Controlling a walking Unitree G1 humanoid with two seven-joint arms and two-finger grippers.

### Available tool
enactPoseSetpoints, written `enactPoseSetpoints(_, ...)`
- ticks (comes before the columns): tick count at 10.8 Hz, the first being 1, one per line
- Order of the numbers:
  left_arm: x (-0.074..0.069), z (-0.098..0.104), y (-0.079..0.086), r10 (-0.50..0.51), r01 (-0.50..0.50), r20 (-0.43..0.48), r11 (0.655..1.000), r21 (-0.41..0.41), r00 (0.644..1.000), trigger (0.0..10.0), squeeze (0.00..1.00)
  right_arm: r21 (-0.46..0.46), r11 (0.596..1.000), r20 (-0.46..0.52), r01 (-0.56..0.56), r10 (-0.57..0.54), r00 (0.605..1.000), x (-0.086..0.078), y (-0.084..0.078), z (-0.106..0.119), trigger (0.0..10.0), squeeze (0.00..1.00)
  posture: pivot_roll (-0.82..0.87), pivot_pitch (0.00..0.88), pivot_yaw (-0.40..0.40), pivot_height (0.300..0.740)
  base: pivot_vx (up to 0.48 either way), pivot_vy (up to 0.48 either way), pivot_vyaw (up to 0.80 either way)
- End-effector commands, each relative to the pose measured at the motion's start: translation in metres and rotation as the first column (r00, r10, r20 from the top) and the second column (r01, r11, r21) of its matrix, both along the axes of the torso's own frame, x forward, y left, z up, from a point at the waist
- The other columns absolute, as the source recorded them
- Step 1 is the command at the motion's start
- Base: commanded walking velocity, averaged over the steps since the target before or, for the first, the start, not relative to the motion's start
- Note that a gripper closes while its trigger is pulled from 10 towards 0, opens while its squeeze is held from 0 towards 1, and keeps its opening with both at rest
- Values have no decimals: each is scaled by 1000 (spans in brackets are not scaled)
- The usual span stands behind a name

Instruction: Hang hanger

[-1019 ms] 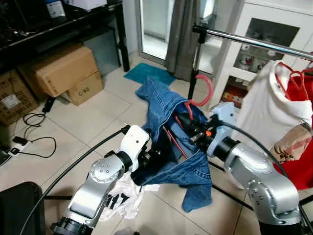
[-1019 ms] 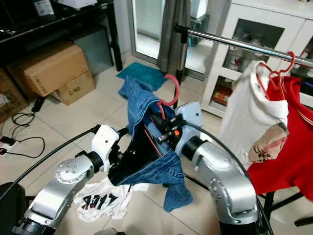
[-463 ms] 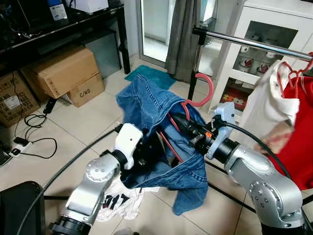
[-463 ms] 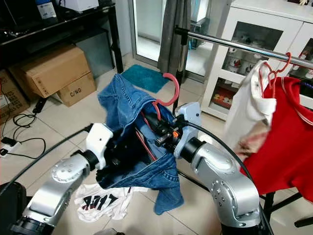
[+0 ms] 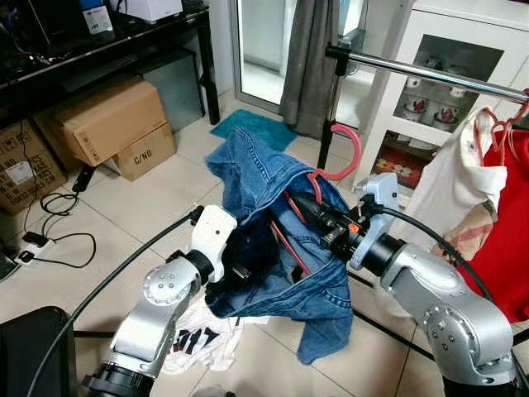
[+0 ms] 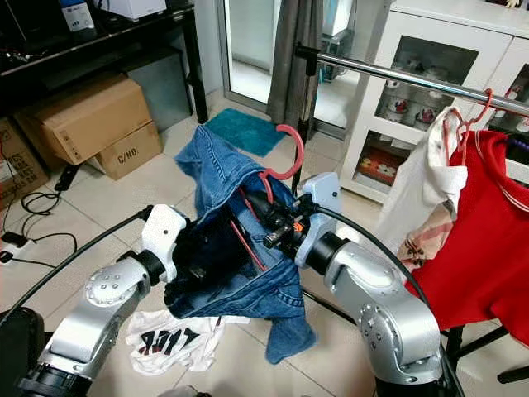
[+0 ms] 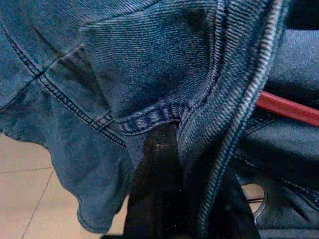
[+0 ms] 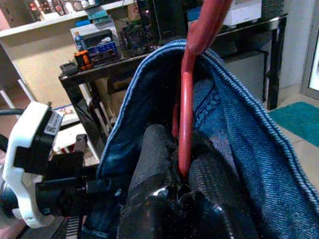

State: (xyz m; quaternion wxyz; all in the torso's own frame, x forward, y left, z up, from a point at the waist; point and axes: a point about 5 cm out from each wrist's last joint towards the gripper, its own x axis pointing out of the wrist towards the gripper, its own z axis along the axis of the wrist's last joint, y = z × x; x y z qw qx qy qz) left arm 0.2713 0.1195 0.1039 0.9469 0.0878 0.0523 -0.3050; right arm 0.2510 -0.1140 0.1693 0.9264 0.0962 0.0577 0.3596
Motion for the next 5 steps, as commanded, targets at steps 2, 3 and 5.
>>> enactPoseSetpoints(2, 2, 12, 7, 20, -19, 40, 1000, -11, 999, 0, 0, -53, 997, 6, 50, -49, 999, 4, -5, 2, 0, 0, -43, 0, 14, 740, 0, 0, 0)
enactPoseSetpoints(3, 0, 15, 10, 30, -29, 50, 1000, -4, 998, 0, 0, -95, 992, -5, 87, -87, 996, 7, -8, -3, 0, 0, -43, 0, 14, 740, 0, 0, 0)
enactPoseSetpoints(5, 6, 49, 51, 164, -174, 175, 984, 38, 971, 0, 0, -249, 958, -18, 141, -151, 988, 11, -20, -18, 0, 0, -40, 0, 14, 740, 0, 0, 0)
